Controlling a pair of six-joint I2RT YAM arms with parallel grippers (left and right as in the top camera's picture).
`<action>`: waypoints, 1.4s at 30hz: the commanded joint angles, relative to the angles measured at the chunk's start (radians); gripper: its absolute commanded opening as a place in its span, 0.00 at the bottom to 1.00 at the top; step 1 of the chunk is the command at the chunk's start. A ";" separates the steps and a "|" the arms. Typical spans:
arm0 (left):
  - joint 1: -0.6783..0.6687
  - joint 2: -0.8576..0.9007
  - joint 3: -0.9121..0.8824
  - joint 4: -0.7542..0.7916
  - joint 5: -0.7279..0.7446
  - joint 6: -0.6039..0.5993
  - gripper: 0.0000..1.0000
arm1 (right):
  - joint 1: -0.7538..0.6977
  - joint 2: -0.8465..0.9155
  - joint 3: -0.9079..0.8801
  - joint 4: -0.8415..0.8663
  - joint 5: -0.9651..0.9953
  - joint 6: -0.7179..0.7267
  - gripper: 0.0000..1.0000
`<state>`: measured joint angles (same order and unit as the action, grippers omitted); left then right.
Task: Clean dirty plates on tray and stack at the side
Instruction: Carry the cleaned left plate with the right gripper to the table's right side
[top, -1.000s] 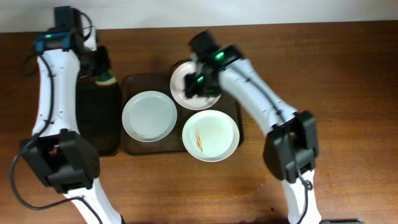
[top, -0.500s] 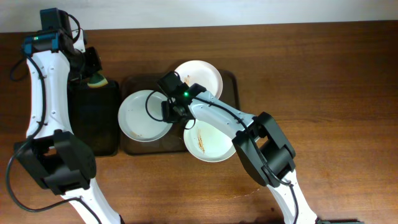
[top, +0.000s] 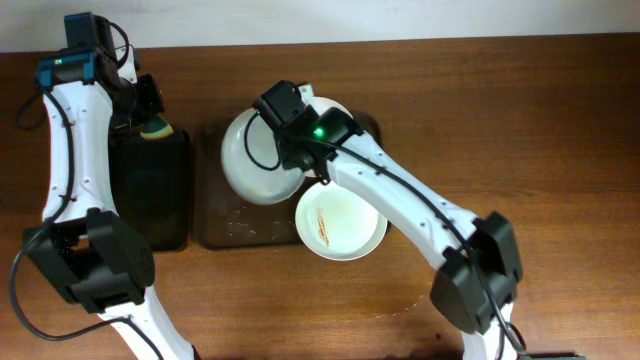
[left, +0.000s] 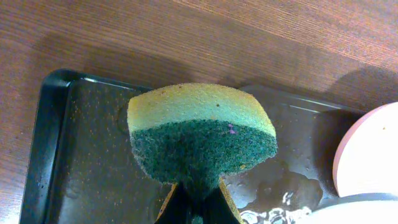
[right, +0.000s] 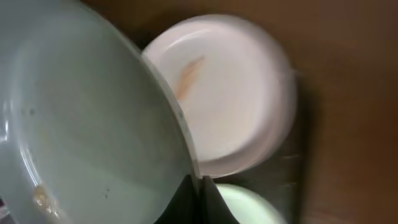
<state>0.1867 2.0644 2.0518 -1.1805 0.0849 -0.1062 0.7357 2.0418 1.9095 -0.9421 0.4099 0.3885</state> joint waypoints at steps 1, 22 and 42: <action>0.002 -0.028 0.012 0.010 -0.003 -0.013 0.01 | 0.072 -0.016 0.015 -0.005 0.459 -0.019 0.04; 0.002 -0.028 0.012 0.009 -0.003 -0.013 0.01 | -0.135 -0.243 0.015 -0.112 -0.030 0.047 0.04; 0.001 -0.028 0.012 0.010 -0.003 -0.013 0.01 | -0.939 -0.228 -0.552 0.059 -0.358 0.074 0.04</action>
<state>0.1864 2.0644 2.0518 -1.1732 0.0849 -0.1062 -0.2005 1.8133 1.4338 -0.9417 0.0643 0.4450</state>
